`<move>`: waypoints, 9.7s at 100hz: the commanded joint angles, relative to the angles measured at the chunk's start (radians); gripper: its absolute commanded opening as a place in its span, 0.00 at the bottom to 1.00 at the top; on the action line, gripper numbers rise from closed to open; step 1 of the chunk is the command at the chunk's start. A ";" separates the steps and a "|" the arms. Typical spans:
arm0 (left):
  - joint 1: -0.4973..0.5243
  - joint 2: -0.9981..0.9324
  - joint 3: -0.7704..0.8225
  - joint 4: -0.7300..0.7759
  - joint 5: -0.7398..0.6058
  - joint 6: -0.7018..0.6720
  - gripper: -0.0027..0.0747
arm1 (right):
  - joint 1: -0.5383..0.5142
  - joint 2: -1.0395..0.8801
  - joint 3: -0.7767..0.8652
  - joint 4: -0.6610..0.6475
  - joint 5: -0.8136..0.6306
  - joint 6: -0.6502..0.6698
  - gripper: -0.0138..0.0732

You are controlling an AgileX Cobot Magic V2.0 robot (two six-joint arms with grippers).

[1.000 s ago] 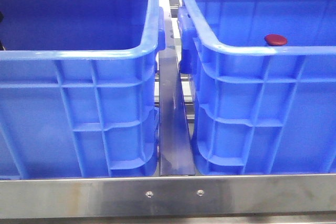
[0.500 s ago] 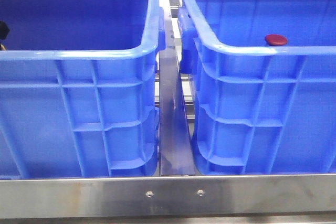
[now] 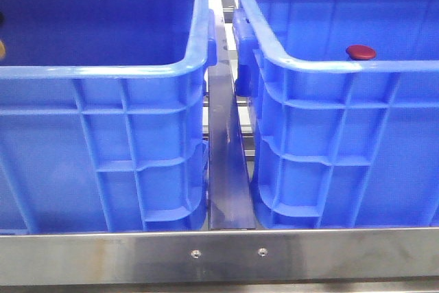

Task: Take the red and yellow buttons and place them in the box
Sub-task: 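Pass the yellow button from the left gripper to the right gripper, then carry the yellow button with the right gripper over the crate, then lower the yellow button beside the red one and open the right gripper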

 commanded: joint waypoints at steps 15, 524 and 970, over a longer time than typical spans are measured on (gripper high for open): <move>-0.070 -0.215 -0.031 -0.034 0.026 -0.009 0.01 | -0.005 0.001 -0.026 -0.011 -0.019 -0.008 0.08; -0.268 -1.033 0.323 -0.038 0.045 -0.039 0.46 | -0.005 0.456 -0.177 0.638 0.564 -0.493 0.23; -0.264 -1.105 0.354 -0.036 0.040 -0.039 0.01 | -0.077 0.216 -0.154 0.638 0.071 -0.824 0.74</move>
